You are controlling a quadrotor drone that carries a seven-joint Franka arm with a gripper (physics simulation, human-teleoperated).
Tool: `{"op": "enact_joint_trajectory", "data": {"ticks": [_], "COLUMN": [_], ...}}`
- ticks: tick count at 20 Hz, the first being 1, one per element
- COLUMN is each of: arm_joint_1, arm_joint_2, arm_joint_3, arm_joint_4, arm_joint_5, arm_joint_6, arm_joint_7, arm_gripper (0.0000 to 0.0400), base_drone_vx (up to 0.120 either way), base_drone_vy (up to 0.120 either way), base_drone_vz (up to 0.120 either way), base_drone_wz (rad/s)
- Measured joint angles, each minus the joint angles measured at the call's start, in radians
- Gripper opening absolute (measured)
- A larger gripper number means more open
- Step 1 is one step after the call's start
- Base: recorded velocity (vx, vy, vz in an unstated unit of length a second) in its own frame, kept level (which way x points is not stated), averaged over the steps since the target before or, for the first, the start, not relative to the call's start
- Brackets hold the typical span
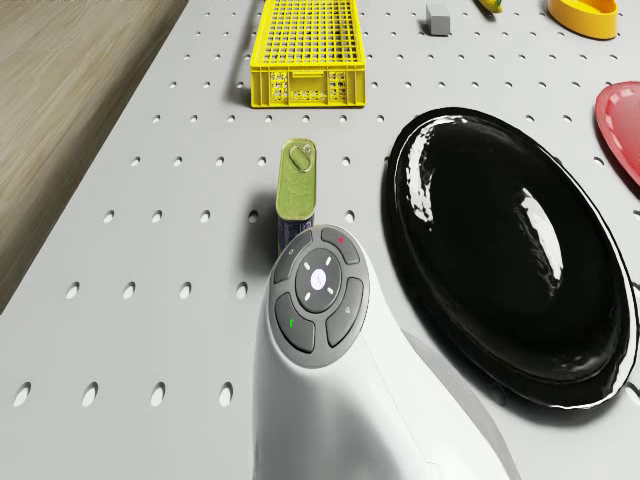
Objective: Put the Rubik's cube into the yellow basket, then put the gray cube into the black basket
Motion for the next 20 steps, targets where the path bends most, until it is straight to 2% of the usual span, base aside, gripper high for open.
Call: {"op": "enact_joint_trajectory", "data": {"ticks": [7, 17, 20], "arm_joint_1": [-0.006, -0.014, -0.016], "arm_joint_2": [-0.007, -0.029, -0.036], "arm_joint_3": [0.067, 0.092, 0.094], "arm_joint_4": [-0.013, -0.015, -0.014], "arm_joint_5": [0.067, 0.096, 0.101], "arm_joint_6": [-0.015, -0.001, 0.006], "arm_joint_7": [0.012, 0.02, 0.022], "arm_gripper": [0.0325, 0.0325, 0.0325], "base_drone_vx": [0.0, 0.0, 0.0], "base_drone_vy": [0.0, 0.0, 0.067], "base_drone_vz": [0.12, 0.12, 0.013], "base_drone_wz": [0.0, 0.0, 0.0]}}
